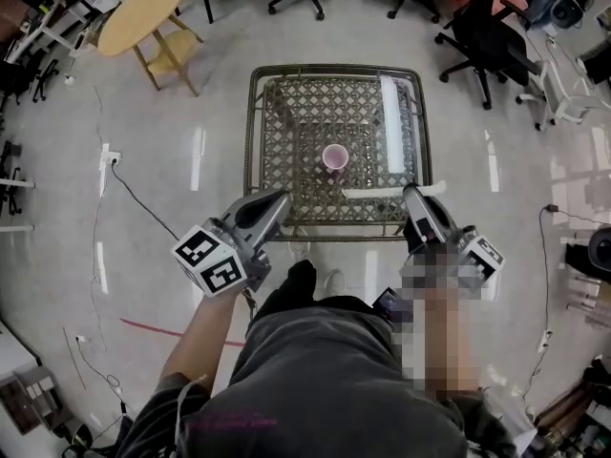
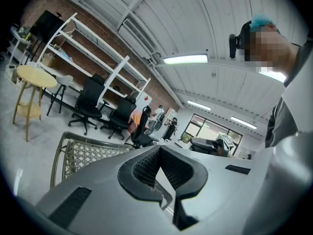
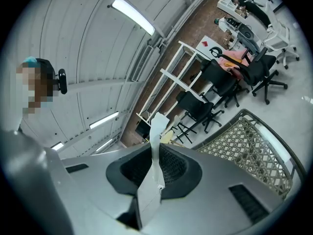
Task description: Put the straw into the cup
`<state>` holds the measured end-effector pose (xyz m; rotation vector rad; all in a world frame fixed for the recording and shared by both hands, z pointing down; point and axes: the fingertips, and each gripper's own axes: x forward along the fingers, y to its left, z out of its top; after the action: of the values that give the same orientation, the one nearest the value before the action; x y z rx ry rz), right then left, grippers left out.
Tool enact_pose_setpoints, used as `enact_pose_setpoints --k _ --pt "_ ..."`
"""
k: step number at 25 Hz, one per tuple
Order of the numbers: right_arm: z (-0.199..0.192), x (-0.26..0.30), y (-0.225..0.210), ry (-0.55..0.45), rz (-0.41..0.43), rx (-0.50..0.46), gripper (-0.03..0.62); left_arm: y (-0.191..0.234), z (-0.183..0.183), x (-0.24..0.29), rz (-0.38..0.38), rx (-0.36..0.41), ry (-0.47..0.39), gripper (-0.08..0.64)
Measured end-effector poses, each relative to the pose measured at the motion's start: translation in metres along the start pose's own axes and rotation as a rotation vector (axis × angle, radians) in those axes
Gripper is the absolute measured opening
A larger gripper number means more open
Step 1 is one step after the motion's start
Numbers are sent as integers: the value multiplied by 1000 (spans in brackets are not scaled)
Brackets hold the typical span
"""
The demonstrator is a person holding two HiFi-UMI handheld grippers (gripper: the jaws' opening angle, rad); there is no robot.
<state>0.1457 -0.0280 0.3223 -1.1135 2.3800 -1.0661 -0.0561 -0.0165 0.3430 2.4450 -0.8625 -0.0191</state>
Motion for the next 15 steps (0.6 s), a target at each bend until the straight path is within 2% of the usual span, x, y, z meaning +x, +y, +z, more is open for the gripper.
enact_pose_setpoints --k 15 --pt "5 63 -10 3 -66 -8 44 60 24 12 -39 -20 23 9"
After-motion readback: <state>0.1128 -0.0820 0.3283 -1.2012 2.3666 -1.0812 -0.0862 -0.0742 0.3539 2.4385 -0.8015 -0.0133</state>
